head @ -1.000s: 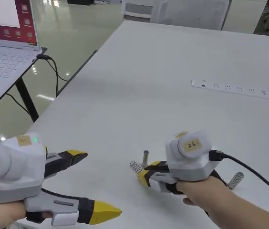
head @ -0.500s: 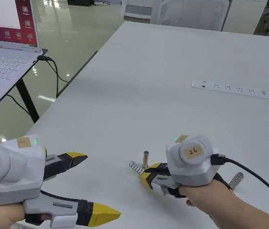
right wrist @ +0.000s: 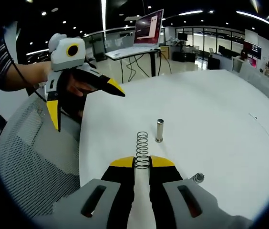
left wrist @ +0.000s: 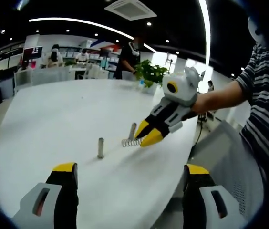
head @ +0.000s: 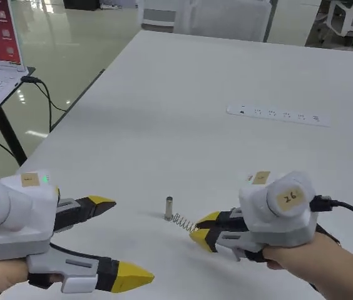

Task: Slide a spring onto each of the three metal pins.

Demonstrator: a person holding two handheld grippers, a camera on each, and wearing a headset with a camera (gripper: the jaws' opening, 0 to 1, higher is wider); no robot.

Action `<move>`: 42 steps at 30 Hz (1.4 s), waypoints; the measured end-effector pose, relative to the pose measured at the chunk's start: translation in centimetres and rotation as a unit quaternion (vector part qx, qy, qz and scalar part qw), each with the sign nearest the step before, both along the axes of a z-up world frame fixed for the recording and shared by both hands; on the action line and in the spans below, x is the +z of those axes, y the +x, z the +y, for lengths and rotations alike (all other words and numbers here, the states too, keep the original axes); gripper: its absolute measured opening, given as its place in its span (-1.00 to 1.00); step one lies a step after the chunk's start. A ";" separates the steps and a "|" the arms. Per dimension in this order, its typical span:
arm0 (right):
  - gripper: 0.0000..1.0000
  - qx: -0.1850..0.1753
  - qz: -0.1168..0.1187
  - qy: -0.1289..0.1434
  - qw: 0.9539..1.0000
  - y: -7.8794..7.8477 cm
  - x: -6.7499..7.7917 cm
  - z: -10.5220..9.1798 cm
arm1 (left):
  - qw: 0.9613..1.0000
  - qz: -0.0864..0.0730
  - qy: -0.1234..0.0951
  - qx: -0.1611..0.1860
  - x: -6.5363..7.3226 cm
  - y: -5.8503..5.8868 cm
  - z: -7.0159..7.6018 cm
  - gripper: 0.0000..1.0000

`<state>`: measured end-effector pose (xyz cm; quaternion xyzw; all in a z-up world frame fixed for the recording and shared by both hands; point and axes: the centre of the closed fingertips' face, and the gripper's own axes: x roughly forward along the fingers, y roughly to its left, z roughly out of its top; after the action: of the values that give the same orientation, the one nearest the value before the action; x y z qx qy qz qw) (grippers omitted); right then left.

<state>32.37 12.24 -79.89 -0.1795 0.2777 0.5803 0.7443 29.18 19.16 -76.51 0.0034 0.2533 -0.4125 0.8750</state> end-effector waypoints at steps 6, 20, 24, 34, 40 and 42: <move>-0.85 0.040 -0.030 -0.027 0.998 -1.2 -0.1 -2.3 | 1.000 -0.003 0.000 -0.027 0.2 0.5 -1.7 0.74; -0.85 0.131 -0.090 -0.033 0.987 -2.5 1.3 -5.2 | 0.991 -0.003 0.010 -0.136 -0.5 0.1 -7.1 0.33; -0.85 0.148 -0.110 -0.029 0.982 -2.7 2.0 -5.5 | 0.988 -0.009 0.008 -0.154 -0.3 0.5 -8.4 0.20; -0.85 0.146 -0.117 -0.025 0.982 -3.0 2.5 -6.3 | 0.984 -0.019 -0.011 -0.177 0.0 1.0 -10.8 -0.20; -0.85 0.141 -0.113 -0.011 0.984 -3.0 3.0 -6.2 | 0.983 -0.023 -0.030 -0.180 0.5 1.2 -11.4 -0.38; -0.85 0.139 -0.114 -0.008 0.984 -3.0 3.2 -6.1 | 0.983 -0.024 -0.031 -0.181 0.5 1.3 -11.6 -0.43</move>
<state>29.35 6.18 -76.70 -0.2869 0.1686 0.6514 0.6819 30.44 7.60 -75.97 0.0317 0.2143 -0.5713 0.7916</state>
